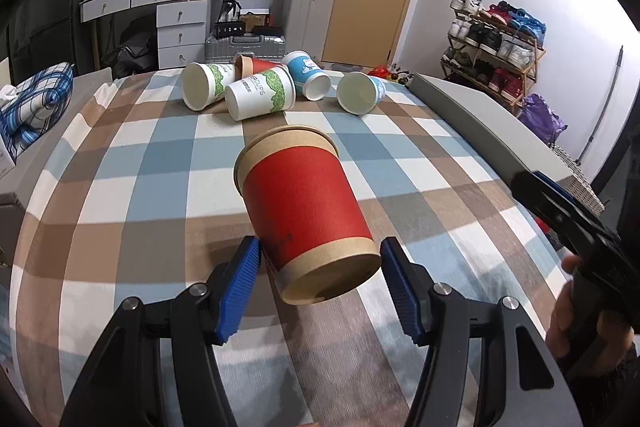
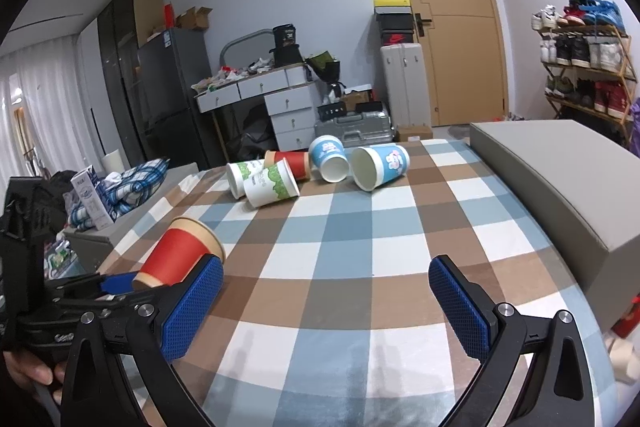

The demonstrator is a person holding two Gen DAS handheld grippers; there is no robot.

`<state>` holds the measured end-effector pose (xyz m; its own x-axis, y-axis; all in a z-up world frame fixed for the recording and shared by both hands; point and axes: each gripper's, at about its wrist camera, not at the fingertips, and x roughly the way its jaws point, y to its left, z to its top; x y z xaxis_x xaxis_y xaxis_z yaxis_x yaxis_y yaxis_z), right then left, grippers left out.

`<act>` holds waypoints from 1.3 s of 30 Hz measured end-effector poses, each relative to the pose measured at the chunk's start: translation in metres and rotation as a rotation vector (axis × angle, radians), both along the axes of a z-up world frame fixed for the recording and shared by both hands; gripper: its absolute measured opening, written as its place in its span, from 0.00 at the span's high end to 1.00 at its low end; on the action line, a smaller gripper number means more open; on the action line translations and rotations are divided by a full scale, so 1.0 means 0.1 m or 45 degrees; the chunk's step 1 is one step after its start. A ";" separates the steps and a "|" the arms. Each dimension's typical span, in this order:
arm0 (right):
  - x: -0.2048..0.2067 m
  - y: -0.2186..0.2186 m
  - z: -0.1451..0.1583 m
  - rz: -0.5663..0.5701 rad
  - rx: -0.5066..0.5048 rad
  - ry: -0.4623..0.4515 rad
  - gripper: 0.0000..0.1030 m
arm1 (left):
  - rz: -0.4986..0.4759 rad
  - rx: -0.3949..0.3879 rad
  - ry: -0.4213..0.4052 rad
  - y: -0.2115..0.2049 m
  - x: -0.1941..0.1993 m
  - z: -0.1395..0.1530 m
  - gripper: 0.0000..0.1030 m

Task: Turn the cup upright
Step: 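Hold the red cup in the left tool while the right tool approaches it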

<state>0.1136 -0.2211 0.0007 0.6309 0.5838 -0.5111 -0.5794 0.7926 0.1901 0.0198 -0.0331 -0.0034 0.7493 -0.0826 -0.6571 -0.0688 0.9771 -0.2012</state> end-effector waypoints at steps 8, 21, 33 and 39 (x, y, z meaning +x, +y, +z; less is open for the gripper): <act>-0.06 0.03 -0.02 0.025 -0.030 0.003 0.00 | -0.071 -0.016 0.013 -0.16 -0.10 -0.08 0.45; -0.16 0.07 -0.13 0.113 -0.083 0.069 0.00 | -0.092 0.045 0.000 -0.39 -0.19 -0.19 0.45; -0.24 0.16 -0.19 0.206 -0.126 0.095 0.00 | -0.099 0.091 -0.012 -0.49 -0.24 -0.20 0.45; -0.22 0.14 -0.20 0.198 -0.127 0.099 0.00 | -0.111 0.096 -0.005 -0.54 -0.23 -0.22 0.45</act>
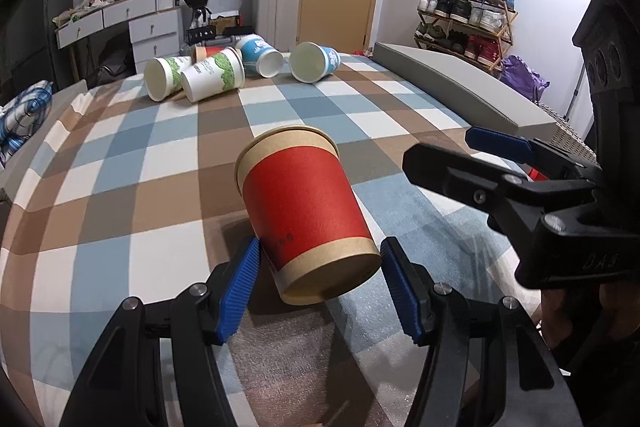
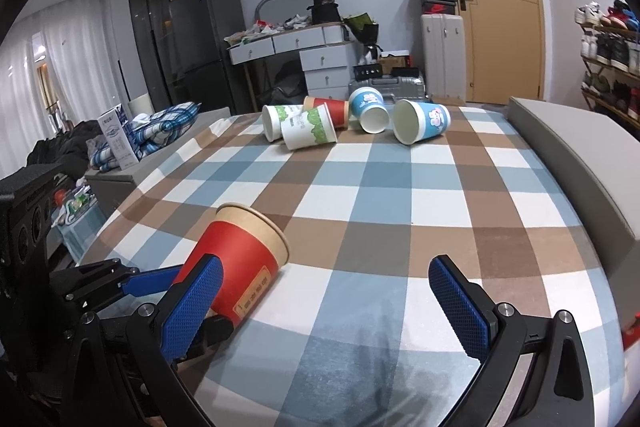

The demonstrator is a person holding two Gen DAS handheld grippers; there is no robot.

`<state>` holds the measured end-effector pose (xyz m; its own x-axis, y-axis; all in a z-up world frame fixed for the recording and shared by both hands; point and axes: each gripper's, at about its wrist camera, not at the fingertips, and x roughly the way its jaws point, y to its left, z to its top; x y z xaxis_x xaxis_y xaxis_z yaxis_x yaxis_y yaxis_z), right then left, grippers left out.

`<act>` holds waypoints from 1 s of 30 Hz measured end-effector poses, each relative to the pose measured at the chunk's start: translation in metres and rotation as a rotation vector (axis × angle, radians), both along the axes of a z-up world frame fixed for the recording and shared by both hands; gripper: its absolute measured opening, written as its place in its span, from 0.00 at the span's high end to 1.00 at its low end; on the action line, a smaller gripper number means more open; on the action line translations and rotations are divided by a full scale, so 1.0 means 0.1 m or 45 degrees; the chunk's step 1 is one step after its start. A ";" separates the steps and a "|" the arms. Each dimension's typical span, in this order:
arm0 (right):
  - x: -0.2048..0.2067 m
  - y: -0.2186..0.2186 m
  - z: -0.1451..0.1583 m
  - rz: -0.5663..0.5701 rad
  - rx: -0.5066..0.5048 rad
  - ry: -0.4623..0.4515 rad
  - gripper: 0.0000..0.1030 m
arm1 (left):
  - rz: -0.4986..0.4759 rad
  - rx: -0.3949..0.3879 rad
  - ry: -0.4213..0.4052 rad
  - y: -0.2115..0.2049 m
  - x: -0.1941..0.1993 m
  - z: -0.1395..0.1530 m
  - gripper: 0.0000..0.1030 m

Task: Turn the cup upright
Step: 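Hold the red cup in the left tool while the right tool approaches it, then open the left tool and close the right tool around the red cup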

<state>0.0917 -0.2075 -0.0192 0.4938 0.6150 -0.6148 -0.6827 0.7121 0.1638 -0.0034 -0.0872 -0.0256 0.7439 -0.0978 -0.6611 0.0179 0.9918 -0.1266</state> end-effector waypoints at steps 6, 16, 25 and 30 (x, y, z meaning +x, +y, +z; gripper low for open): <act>0.03 -0.03 0.01 -0.013 0.005 0.004 0.00 | -0.022 -0.037 0.006 -0.01 -0.01 0.03 0.44; 0.02 -0.02 0.04 -0.010 0.010 -0.002 0.00 | 0.005 -0.097 -0.039 0.15 0.00 0.14 0.13; 0.04 -0.02 0.08 -0.003 0.057 0.037 0.00 | 0.095 -0.028 -0.050 0.48 0.02 0.15 0.13; 0.06 0.04 0.07 -0.004 0.059 0.073 0.00 | 0.144 0.010 -0.026 0.71 0.06 0.07 0.13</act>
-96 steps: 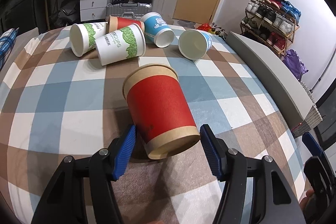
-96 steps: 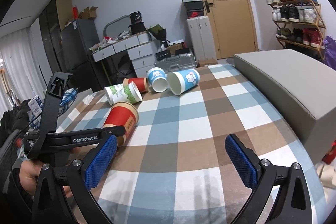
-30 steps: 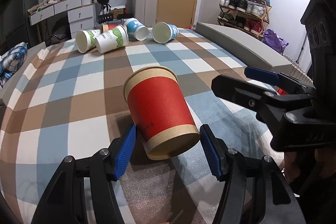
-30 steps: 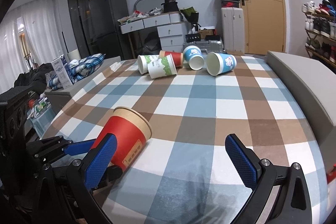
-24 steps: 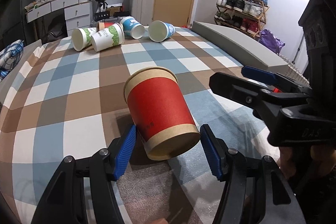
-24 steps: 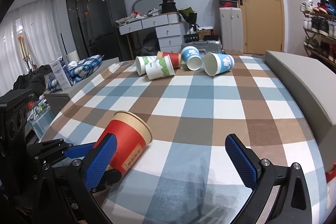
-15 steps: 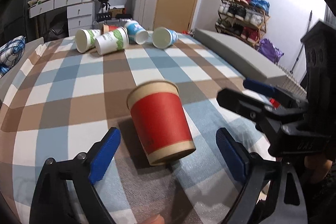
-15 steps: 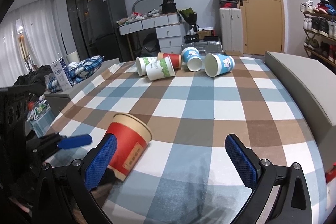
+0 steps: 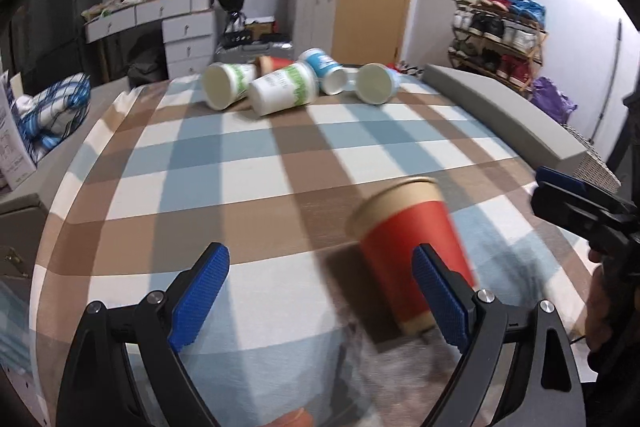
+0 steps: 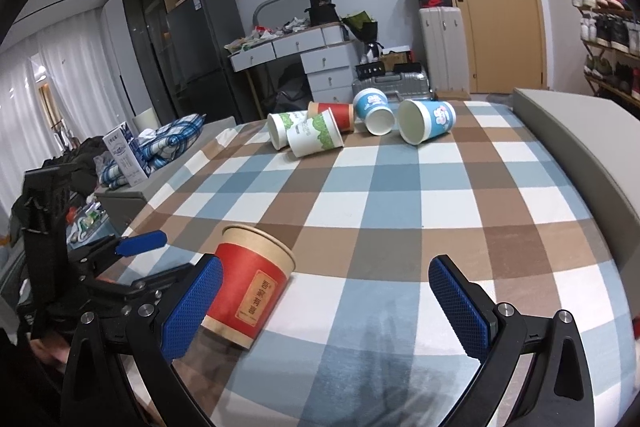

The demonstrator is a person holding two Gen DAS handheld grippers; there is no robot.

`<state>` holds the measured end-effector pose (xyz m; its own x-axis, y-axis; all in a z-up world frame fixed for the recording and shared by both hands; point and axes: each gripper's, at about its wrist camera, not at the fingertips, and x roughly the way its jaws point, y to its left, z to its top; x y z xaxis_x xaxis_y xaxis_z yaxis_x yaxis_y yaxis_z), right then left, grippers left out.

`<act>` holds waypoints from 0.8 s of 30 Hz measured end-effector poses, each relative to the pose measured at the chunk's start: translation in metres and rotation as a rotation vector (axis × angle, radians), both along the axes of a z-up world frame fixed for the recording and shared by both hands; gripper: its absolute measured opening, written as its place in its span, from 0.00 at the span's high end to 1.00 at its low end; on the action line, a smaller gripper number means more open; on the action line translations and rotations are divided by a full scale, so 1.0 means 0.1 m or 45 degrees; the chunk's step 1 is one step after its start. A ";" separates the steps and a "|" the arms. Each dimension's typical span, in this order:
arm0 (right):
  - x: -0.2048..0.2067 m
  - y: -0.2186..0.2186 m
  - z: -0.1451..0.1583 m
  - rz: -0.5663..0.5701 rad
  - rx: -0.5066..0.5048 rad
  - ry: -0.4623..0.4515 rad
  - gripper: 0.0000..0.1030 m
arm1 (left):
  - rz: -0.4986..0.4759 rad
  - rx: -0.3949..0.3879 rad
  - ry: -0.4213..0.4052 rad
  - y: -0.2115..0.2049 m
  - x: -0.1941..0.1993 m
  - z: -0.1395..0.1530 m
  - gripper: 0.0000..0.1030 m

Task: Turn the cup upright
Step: 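Open the left tool and close the right tool around the red cup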

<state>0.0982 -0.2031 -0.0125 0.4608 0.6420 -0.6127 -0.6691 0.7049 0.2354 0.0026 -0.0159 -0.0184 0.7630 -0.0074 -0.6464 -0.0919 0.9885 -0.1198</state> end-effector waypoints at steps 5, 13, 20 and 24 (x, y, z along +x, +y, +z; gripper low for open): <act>0.01 0.11 -0.04 0.013 0.004 0.059 0.00 | 0.042 -0.023 -0.019 0.19 -0.01 0.06 0.13; 0.05 0.30 -0.14 0.041 -0.010 0.161 0.00 | 0.068 -0.032 -0.021 0.34 0.02 0.03 0.13; 0.09 0.46 -0.21 0.065 -0.043 0.240 0.00 | 0.074 -0.035 -0.010 0.42 0.03 -0.02 0.13; 0.14 0.51 -0.27 0.075 -0.016 0.339 0.00 | 0.076 -0.035 0.001 0.43 0.04 -0.04 0.13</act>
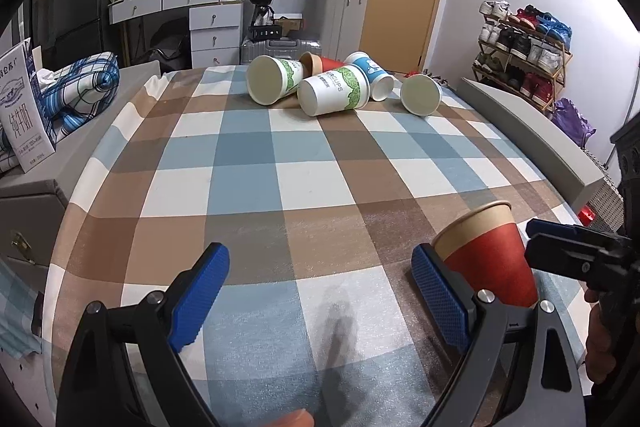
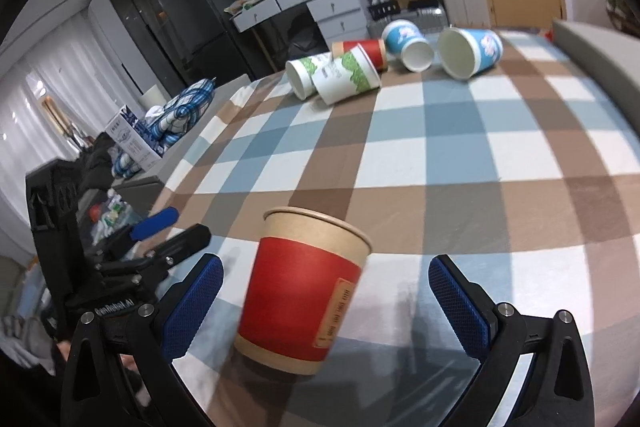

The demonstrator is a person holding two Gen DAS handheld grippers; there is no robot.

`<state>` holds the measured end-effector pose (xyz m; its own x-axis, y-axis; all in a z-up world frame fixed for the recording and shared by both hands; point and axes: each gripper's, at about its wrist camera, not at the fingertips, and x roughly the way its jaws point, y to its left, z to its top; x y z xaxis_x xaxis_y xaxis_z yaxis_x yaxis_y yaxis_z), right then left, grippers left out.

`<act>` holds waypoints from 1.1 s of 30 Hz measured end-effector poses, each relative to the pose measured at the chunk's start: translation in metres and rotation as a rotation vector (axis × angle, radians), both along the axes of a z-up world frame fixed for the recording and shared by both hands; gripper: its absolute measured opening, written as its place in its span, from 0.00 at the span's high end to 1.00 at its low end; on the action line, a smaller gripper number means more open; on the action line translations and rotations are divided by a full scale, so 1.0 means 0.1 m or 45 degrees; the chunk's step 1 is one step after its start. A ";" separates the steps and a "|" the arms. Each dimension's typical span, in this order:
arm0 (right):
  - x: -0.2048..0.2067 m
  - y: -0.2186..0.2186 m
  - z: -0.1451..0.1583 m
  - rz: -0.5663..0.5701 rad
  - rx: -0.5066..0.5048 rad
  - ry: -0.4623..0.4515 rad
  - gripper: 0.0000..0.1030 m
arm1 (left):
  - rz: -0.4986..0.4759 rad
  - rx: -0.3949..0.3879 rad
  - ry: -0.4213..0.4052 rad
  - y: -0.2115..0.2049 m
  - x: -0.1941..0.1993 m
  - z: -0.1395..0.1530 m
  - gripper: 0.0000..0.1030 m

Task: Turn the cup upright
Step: 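Open the left tool and close the right tool around the red cup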

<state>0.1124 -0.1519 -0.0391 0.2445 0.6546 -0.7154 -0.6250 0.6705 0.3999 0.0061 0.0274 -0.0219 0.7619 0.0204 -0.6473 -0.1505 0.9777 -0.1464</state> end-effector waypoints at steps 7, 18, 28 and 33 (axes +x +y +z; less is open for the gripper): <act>0.08 0.11 -0.06 0.010 -0.038 0.104 0.00 | -0.011 0.017 0.006 -0.01 0.00 -0.01 0.13; 0.20 0.20 -0.17 0.018 -0.052 0.252 0.00 | -0.009 0.015 0.025 0.01 0.01 -0.05 0.13; 0.29 0.20 -0.24 0.031 0.026 0.394 0.27 | -0.014 0.016 0.021 0.01 0.01 -0.05 0.13; 0.20 0.21 -0.14 0.072 0.065 0.328 0.38 | -0.015 0.014 0.022 0.01 0.01 -0.05 0.13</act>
<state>0.1325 -0.1312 -0.0534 0.0206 0.6989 -0.7149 -0.5343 0.6121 0.5830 0.0073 0.0287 -0.0271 0.7511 0.0184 -0.6599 -0.1412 0.9809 -0.1334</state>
